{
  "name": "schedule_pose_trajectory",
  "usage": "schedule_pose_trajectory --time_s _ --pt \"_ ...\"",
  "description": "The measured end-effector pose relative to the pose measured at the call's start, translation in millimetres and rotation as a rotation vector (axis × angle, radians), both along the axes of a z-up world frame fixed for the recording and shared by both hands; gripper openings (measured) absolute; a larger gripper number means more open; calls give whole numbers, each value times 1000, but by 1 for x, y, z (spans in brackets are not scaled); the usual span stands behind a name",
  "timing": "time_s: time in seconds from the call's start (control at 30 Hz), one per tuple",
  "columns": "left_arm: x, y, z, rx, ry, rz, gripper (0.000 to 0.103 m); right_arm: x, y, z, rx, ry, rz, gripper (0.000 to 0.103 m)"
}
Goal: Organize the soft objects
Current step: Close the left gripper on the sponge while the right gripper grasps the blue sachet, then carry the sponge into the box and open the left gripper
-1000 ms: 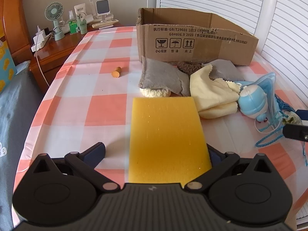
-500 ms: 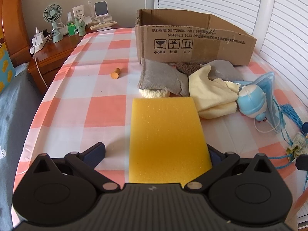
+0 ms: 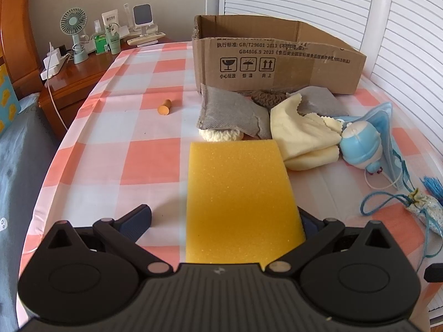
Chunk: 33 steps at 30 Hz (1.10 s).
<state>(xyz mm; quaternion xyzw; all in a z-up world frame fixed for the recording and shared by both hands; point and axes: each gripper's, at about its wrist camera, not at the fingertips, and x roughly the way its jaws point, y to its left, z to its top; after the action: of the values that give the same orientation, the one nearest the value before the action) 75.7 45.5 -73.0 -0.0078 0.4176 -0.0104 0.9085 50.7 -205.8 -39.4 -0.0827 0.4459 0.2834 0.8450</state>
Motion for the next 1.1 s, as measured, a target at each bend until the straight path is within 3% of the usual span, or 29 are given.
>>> schedule_pose_trajectory --time_s 0.2,0.27,0.5,0.67,0.73,0.9,1.1 --pt "0 1 0 0 -1 -7 103 11 6 3 -39 -69 20 95" --pt "1 1 1 0 4 -6 102 16 7 -2 -64 -66 21 85" --pt "2 -2 5 8 -9 4 102 12 5 -3 -90 -104 18 70" --pt "4 -3 10 15 -24 5 100 8 5 0 -97 -114 23 53" --pt "5 -3 11 25 -27 7 97 7 7 1 -107 -123 27 48" --pt "8 -2 11 19 -20 3 70 5 8 3 -113 -132 21 41" --pt "9 0 12 -8 -2 -2 70 3 8 13 -100 -147 18 39"
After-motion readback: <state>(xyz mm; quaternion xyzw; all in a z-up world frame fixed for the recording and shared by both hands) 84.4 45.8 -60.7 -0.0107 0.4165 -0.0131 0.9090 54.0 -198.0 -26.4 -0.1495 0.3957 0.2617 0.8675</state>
